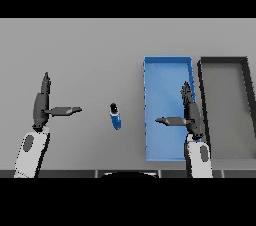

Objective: Pick up the blue pipe and place it into the blue bin.

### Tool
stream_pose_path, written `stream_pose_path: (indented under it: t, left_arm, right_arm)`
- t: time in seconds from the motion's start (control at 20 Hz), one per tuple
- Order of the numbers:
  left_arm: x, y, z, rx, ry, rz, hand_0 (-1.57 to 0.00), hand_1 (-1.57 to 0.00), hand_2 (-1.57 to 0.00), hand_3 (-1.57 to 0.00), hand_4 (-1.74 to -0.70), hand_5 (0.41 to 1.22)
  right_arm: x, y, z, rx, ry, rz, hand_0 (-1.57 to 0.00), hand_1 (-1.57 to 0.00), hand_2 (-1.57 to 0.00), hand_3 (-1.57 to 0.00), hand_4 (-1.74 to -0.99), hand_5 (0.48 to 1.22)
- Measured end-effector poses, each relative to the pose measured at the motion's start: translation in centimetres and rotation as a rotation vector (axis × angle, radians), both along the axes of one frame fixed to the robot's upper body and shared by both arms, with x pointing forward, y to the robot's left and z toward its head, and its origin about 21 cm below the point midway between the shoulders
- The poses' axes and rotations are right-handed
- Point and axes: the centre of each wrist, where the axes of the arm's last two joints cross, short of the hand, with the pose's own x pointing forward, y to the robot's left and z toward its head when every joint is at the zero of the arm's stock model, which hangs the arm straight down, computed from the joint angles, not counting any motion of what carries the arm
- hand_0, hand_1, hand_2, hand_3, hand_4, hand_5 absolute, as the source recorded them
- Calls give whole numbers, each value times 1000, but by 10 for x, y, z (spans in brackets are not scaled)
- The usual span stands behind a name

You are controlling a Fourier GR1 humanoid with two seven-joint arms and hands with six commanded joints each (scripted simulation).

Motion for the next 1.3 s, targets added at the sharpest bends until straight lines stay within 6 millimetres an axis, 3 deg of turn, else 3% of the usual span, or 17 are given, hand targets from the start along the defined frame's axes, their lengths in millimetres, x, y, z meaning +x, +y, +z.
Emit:
stream_pose_path:
  t: [0.3,0.45,0.55,0.75,0.9,1.05,1.3]
  left_arm:
    - [-5,-6,1,1,-20,-7,1,1,1,1,-1006,586]
    - [-22,19,-2,138,0,-257,1,1,1,1,-1010,588]
    - [-25,21,-1,156,13,-307,1,1,1,1,-1007,587]
    - [-30,24,2,141,3,-372,1,1,1,1,-1023,594]
    - [-32,14,3,141,15,-482,1,1,1,1,-1024,573]
    - [-37,6,9,172,73,-585,1,1,1,1,-1040,532]
    - [-47,-28,6,149,142,-724,1,1,1,1,-1091,472]
  right_arm:
    - [-3,-7,-1,2,-5,-5,1,1,1,1,-1222,603]
    - [-24,-22,3,-189,-87,103,1,1,1,1,-1228,599]
    - [-25,-22,11,-214,-102,134,1,1,1,1,-1231,599]
    - [-31,-21,9,-235,-77,136,1,1,1,1,-1218,589]
    - [-26,-23,20,-249,-94,138,1,1,1,1,-1220,589]
    - [-26,-23,16,-252,-122,154,1,1,1,1,-1225,603]
    - [-27,-27,15,-250,-107,149,1,1,1,1,-1248,612]
